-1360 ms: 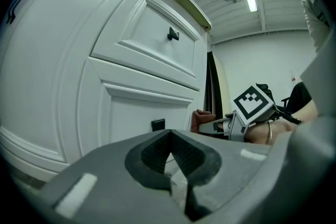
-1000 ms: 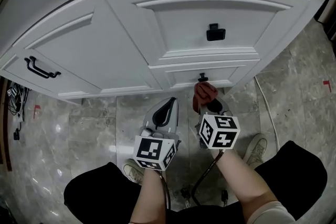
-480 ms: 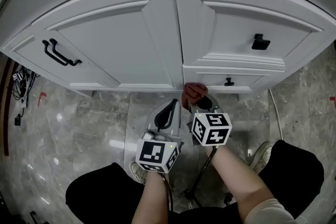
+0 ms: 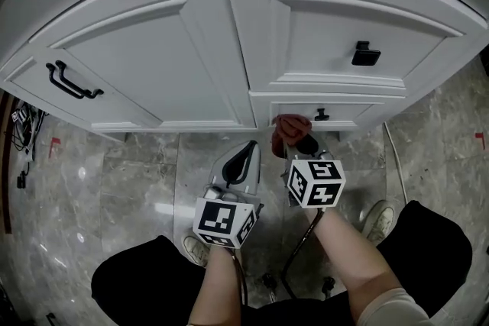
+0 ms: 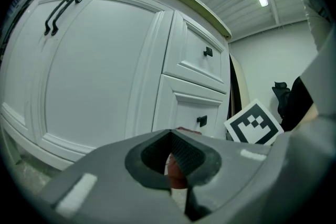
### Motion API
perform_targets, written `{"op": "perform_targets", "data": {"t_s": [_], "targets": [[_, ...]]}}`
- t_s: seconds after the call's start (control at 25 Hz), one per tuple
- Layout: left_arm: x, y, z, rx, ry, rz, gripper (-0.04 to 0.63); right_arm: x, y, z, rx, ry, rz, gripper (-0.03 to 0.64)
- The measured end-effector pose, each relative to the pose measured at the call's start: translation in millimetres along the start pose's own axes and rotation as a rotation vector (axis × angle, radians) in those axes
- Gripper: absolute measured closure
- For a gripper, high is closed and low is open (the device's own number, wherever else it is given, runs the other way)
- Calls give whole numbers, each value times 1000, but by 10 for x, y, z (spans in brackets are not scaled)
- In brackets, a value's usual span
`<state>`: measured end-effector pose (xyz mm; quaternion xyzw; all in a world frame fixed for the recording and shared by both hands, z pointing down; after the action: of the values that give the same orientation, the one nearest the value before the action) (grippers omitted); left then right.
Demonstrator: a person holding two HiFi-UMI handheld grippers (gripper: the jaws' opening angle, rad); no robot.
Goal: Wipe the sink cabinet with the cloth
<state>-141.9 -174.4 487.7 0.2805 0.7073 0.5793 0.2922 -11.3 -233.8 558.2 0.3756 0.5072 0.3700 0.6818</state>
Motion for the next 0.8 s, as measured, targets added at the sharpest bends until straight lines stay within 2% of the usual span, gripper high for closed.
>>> {"op": "perform_targets", "data": {"t_s": [0.56,0.8], "targets": [[-432,65,298,13,83,-3,595,201,-99,842,-40,132,21,528],[-543,63,382,21,91,0,595,293,-135,1206,-64,200,25,534]]}}
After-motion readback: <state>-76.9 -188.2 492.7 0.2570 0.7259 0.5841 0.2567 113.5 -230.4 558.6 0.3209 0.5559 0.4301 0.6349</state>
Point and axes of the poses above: the fingertips, and each gripper's own axes: x backward along the fingers, z to its right, y out of its underside, the point moved 6 cm from there along x, backward along the fingers, and after that the axes turned 14 degrees about y, right-handed, at the moved point
